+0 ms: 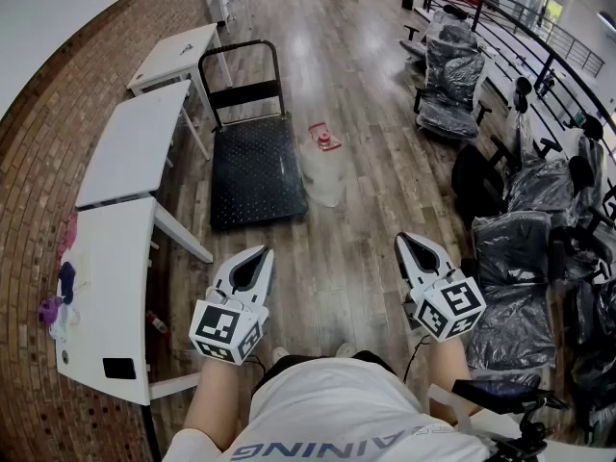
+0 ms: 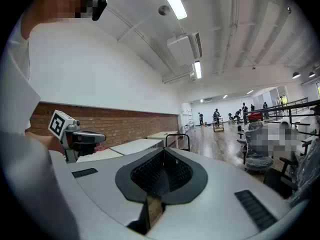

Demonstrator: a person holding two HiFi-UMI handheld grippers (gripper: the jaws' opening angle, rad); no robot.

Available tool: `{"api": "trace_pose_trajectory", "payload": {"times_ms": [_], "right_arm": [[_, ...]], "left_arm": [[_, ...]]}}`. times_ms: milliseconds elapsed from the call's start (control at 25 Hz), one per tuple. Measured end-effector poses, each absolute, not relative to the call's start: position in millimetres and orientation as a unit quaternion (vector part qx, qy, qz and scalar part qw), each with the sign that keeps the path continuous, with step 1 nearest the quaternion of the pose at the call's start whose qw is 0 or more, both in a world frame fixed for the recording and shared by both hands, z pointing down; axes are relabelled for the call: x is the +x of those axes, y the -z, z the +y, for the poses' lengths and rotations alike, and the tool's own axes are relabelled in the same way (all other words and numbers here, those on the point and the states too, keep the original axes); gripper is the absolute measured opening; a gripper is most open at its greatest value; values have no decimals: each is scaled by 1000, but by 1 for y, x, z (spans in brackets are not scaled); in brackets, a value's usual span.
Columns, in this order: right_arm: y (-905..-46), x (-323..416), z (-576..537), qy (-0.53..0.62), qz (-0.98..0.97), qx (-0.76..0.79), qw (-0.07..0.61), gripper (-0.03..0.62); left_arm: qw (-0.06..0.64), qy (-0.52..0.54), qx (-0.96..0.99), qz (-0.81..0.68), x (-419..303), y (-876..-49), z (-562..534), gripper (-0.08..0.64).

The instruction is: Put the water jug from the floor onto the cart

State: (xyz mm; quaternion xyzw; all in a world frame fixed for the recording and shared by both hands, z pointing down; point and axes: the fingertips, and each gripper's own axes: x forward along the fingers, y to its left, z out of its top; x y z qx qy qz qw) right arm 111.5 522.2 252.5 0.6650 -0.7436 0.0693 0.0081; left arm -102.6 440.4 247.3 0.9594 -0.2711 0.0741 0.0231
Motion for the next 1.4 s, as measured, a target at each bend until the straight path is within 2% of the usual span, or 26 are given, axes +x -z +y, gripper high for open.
{"api": "trace_pose_trajectory", "payload": {"times_ms": [360, 760, 1120, 1400], "right_arm": [[-279, 121, 526, -98, -752, 651, 11, 5], [-287, 182, 499, -103, -725, 681, 23, 5], [-291, 183, 404, -106, -719, 686, 45, 5], [-283, 152, 308, -102, -733, 671, 46, 5]], "left_arm": [[29, -90, 957, -275, -91, -255, 447, 3], [38, -80, 965, -247, -32, -260, 393, 2], [49, -72, 968, -235, -23, -274, 294, 3], [55, -84, 964, -245, -56, -285, 205, 3]]}}
